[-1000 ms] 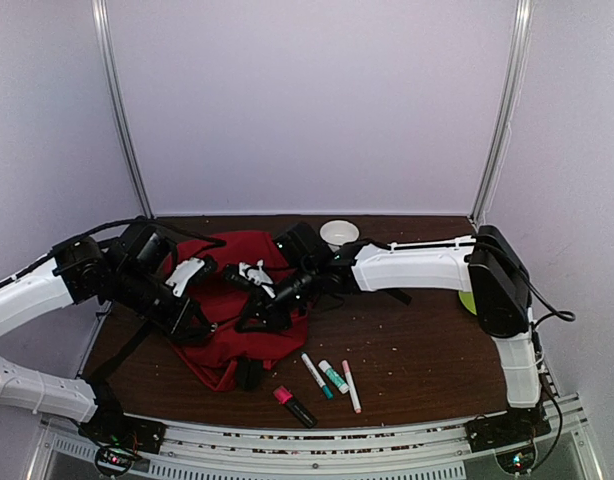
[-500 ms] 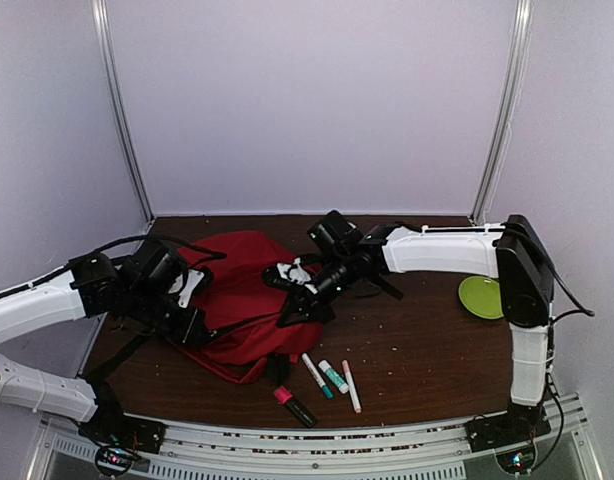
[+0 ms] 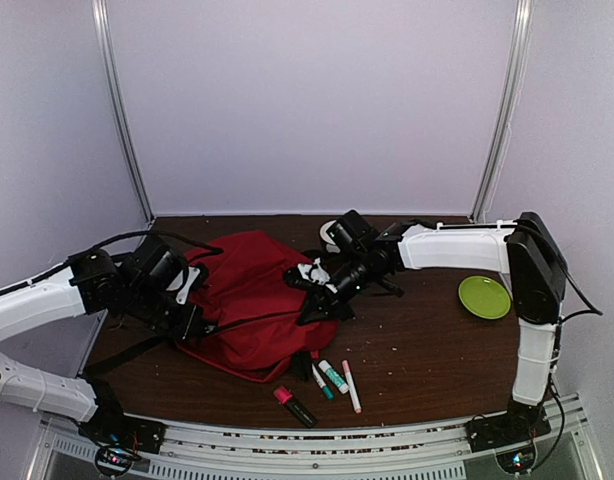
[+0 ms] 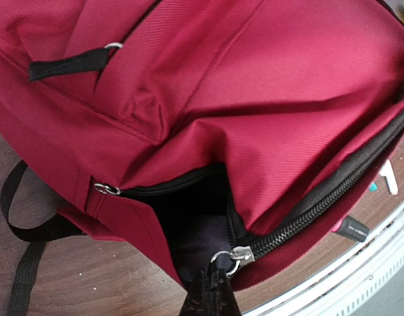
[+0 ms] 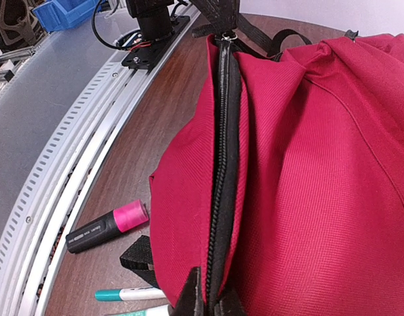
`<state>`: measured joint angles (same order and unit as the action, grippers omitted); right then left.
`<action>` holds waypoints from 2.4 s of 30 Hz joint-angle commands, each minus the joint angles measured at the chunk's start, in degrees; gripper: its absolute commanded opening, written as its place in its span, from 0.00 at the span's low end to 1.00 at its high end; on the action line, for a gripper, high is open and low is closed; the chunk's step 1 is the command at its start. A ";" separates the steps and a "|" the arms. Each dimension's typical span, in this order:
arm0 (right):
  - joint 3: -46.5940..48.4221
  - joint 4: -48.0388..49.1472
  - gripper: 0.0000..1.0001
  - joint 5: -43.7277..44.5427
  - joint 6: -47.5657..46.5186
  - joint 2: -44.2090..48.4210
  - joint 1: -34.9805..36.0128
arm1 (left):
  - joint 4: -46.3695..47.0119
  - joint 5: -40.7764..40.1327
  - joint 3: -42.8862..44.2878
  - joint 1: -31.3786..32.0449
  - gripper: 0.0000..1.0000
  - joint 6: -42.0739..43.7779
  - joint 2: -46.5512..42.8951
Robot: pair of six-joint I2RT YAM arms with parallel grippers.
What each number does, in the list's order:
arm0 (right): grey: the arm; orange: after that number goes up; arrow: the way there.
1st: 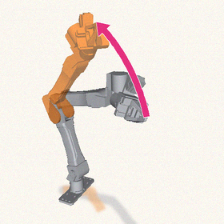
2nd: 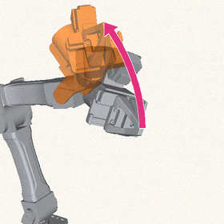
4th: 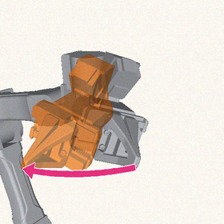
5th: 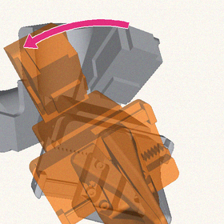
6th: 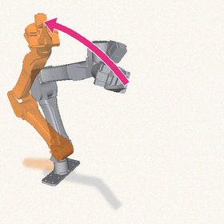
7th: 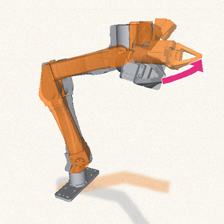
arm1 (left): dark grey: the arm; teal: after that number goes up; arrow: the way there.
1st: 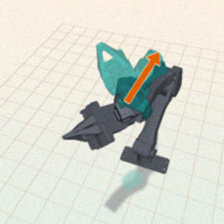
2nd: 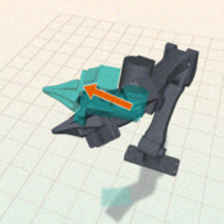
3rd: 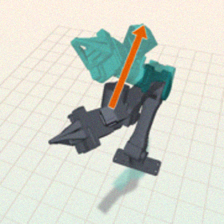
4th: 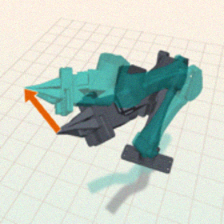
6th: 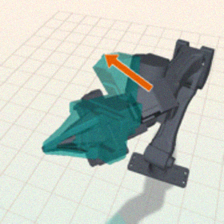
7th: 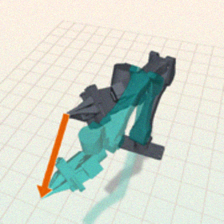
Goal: Pack the student bag
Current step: Zip the largest pocket of the bag in the student bag, then pick up the lower front pocket of the student bag.
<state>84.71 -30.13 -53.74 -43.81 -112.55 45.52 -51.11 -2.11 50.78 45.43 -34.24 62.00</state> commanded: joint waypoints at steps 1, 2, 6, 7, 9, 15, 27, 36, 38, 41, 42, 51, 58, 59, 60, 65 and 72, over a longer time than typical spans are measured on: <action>-0.87 -5.54 0.00 4.63 0.82 2.44 -1.19 | -14.86 -13.03 1.24 -2.74 0.00 -1.61 2.74; -0.44 -5.17 0.00 4.65 1.21 2.36 -0.70 | -15.34 -14.56 2.08 -3.63 0.00 -1.55 3.56; 1.45 -4.48 0.00 5.29 1.83 2.20 1.39 | -16.67 -15.43 3.59 -8.72 0.00 -0.46 5.40; 1.86 -4.34 0.00 5.31 2.08 2.18 1.55 | -17.05 -15.11 3.72 -9.72 0.00 -0.77 5.39; 2.61 -4.58 0.00 5.20 2.40 2.17 1.46 | -18.01 -13.65 3.79 -11.96 0.00 -0.41 5.18; -1.35 -0.22 0.00 5.60 4.71 5.00 0.23 | -21.85 -7.75 3.40 -13.08 0.00 -1.44 2.41; 14.50 3.53 0.00 9.45 17.85 -5.71 10.88 | -20.25 -13.41 11.54 -24.77 0.01 7.12 4.37; 8.70 -0.49 0.41 10.37 18.24 0.17 9.87 | -18.11 -6.10 16.69 -24.79 0.54 9.00 -5.16; 7.07 -1.60 0.45 9.16 18.16 3.32 9.02 | -13.61 -3.85 17.50 -24.84 0.55 11.67 -5.98; 6.75 -3.55 0.47 8.74 19.08 6.44 7.03 | -4.61 0.20 17.76 -24.81 0.56 15.52 -4.68; 7.79 -4.59 0.48 8.55 19.95 6.71 6.02 | -1.42 1.67 17.89 -24.78 0.57 16.80 -3.53; 11.16 -1.52 0.47 14.38 30.57 4.98 -4.34 | 10.71 6.71 28.15 -24.69 0.54 25.88 17.75; 23.59 -3.19 0.48 19.13 33.90 -4.65 -5.31 | 14.52 11.92 28.81 -24.69 0.42 25.13 28.28; 25.51 -3.15 0.48 18.61 34.61 -6.10 -5.22 | 14.90 12.59 28.39 -24.71 0.40 24.72 29.08; 26.98 -3.10 0.49 18.49 35.07 -7.45 -5.09 | 15.35 13.16 27.63 -24.69 0.39 24.36 29.51; 35.43 -3.88 0.52 19.48 36.98 -15.15 -3.96 | 18.90 14.87 21.23 -24.71 0.38 22.46 28.19; 43.82 -2.13 0.53 23.17 41.96 -23.56 -1.61 | 22.00 19.53 14.26 -23.91 0.34 20.52 27.18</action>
<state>124.51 -33.17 -34.00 -5.50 -133.25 42.19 -33.43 13.54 67.61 20.86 -12.34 91.31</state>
